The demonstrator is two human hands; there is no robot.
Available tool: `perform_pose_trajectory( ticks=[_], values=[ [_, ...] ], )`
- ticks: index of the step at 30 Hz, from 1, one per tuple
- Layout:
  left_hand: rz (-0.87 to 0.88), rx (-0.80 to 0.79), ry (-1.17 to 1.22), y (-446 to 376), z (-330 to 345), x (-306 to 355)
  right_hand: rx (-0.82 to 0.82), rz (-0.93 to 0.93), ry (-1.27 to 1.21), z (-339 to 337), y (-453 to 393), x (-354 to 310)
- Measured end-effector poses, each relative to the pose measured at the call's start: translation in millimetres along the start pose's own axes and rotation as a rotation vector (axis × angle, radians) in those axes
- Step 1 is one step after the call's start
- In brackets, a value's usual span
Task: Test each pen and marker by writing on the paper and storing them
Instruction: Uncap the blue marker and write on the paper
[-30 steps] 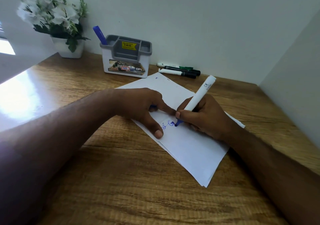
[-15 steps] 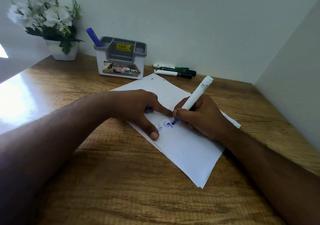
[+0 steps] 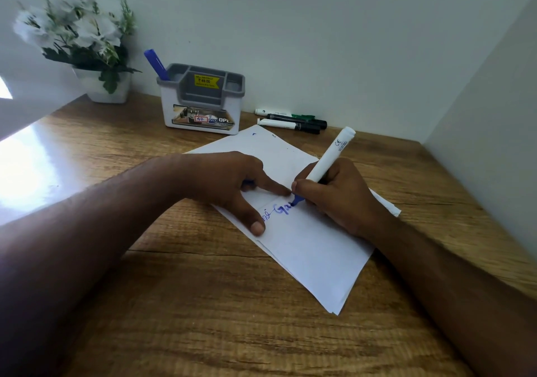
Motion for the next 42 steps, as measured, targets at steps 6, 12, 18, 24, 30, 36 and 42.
perform_pose_trajectory(
  ticks=[6,12,18,24,30,36,42],
  values=[
    [0.006,0.005,-0.021,0,0,-2,0.053,0.016,0.016,0,0,-1],
    [-0.01,-0.003,-0.06,-2,2,-3,0.107,0.053,-0.006,-4,1,2],
    [-0.009,0.007,-0.045,-5,2,-4,0.114,0.068,-0.013,-2,1,0],
    [-0.024,0.011,-0.091,-5,2,-3,0.15,0.084,0.053,-3,0,4],
    [-0.047,0.035,-0.012,-6,1,-5,-0.123,-0.091,-0.001,3,12,-6],
    [-0.025,0.011,-0.086,-6,3,-5,0.216,0.072,0.092,-5,-1,5],
    [-0.031,0.025,-0.068,-8,4,-6,0.233,0.122,-0.109,-6,0,8]
  ],
)
Point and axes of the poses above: each hand's wrist, its own y-axis away from the middle knuckle, its own z-axis out of the palm, x = y × z, the point moved 2 cm from there along -y, towards the middle knuckle, and after that the axes turned 15 degrees about -z, right-handed, at the moved point
